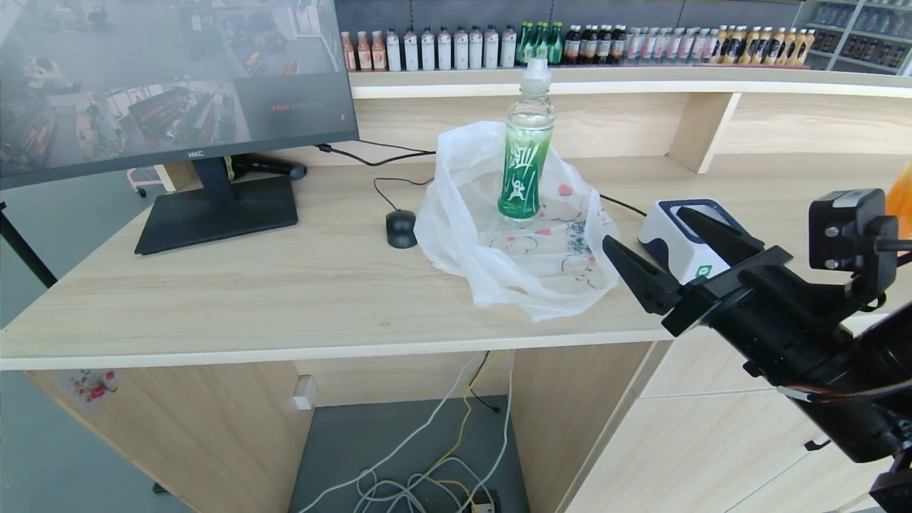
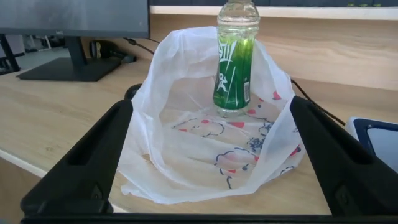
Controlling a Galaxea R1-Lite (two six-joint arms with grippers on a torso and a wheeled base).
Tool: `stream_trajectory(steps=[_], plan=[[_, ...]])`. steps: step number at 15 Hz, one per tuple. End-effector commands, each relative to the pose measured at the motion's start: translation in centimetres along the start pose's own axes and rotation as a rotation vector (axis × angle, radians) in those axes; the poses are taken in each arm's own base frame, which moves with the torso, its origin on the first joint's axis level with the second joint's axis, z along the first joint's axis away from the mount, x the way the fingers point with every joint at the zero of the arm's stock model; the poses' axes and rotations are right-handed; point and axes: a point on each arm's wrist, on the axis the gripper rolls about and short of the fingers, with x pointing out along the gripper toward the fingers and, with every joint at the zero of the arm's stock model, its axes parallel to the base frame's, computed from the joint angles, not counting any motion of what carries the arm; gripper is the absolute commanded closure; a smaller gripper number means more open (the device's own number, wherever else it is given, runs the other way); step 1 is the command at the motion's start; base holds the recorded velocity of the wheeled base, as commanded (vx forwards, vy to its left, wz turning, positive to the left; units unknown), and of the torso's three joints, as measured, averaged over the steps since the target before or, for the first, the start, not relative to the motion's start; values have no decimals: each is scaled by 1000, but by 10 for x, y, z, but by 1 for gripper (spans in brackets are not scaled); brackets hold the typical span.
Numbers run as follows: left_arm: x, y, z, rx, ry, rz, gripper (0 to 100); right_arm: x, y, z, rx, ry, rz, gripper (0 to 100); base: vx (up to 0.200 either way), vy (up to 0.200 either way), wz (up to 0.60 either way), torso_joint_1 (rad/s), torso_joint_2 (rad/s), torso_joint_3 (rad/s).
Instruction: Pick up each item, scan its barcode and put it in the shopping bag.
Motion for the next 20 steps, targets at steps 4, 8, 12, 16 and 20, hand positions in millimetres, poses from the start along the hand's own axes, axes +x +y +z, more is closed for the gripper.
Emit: stream_trajectory(steps=[4, 8, 12, 16, 20], plan=[[0, 0, 0, -5, -1, 2, 0, 7, 1, -10, 1, 28, 4, 0, 0, 0, 0, 0, 0, 0], [0, 0, 0, -6, -1, 1, 0, 8, 2, -12, 2, 31, 5, 0, 0, -200, 0, 0, 4, 2], [0, 0, 0, -11, -1, 2, 0, 8, 2, -13, 1, 36, 5, 0, 0, -200, 0, 11, 2, 1], [0, 0, 0, -12, -1, 2, 0, 8, 2, -13, 1, 36, 5, 0, 0, -200, 0, 5, 4, 5], [0, 0, 0, -14, -1, 4, 0, 6, 2, -12, 1, 36, 5, 0, 0, -200, 0, 1, 2, 1]])
